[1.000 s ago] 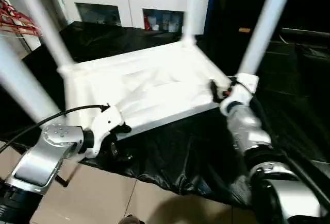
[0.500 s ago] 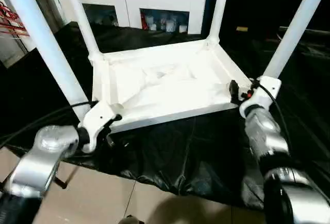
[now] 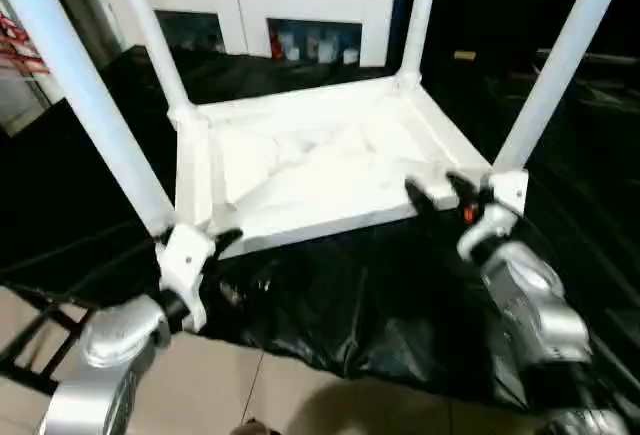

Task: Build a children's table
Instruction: Rotate leg to tighten, then rotate table base

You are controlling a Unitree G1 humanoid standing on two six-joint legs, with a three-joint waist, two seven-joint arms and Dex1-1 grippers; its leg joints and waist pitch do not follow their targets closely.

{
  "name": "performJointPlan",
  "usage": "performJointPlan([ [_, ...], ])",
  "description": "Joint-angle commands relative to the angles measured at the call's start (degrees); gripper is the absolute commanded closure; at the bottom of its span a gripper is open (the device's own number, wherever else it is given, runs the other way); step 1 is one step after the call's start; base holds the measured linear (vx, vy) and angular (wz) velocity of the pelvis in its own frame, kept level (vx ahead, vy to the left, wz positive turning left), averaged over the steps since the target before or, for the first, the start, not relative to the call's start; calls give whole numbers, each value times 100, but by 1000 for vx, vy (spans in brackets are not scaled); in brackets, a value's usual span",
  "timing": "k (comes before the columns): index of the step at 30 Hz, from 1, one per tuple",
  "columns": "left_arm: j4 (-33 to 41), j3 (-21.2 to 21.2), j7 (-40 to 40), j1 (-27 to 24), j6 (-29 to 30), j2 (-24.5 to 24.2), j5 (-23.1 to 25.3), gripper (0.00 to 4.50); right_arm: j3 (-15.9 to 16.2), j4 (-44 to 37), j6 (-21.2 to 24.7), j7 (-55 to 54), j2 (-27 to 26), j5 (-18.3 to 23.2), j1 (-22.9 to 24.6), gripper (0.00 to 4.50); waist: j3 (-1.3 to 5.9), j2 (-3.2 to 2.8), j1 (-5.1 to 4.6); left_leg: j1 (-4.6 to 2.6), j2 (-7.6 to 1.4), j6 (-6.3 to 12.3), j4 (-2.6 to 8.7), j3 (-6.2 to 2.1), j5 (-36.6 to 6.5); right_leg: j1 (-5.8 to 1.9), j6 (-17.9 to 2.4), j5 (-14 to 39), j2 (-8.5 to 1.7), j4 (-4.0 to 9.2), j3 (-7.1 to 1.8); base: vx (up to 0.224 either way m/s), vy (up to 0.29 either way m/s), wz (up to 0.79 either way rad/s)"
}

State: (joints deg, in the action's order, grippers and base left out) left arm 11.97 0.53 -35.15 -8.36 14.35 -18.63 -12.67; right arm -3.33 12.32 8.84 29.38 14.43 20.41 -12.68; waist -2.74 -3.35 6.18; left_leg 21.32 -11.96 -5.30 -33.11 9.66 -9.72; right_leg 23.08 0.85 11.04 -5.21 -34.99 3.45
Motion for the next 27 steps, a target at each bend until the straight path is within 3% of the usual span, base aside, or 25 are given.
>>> performJointPlan([
  [1,43,347,507,-90,-399,281,62,0,159,-462,289,86,93,29,182,5,300,11,2,-9,-49,99,425,-5,-2029,-216,-669,1981,-154,556,-181,0,0,0],
  [5,37,571,896,-252,-703,537,96,0,236,-774,505,92,152,27,399,5,301,27,14,2,-40,109,429,-15,-2033,-209,-523,2172,-164,577,-176,0,0,0],
  [9,134,906,1541,-640,-1373,932,238,0,330,-913,772,-44,194,-112,533,5,289,33,6,16,-44,107,431,-18,-2057,-192,-423,2322,-163,600,-172,0,0,0],
  [17,-101,1221,2004,-708,-1902,1351,98,0,512,-1052,1121,-129,249,-311,642,5,290,33,38,14,-41,83,423,-26,-2106,-173,-354,2256,-157,614,-178,0,0,0],
  [21,-588,1388,2004,-441,-2154,1292,-10,0,479,-1003,1148,-256,229,-355,595,5,302,10,39,-2,-23,50,417,-28,-2113,-167,-305,2222,-149,613,-179,0,0,0],
  [27,-1843,1442,1123,469,-2225,711,-286,0,417,-792,1145,-421,138,-455,464,5,335,4,47,-17,-29,-28,429,-47,-2031,-183,-413,1885,-165,544,-184,0,0,0],
])
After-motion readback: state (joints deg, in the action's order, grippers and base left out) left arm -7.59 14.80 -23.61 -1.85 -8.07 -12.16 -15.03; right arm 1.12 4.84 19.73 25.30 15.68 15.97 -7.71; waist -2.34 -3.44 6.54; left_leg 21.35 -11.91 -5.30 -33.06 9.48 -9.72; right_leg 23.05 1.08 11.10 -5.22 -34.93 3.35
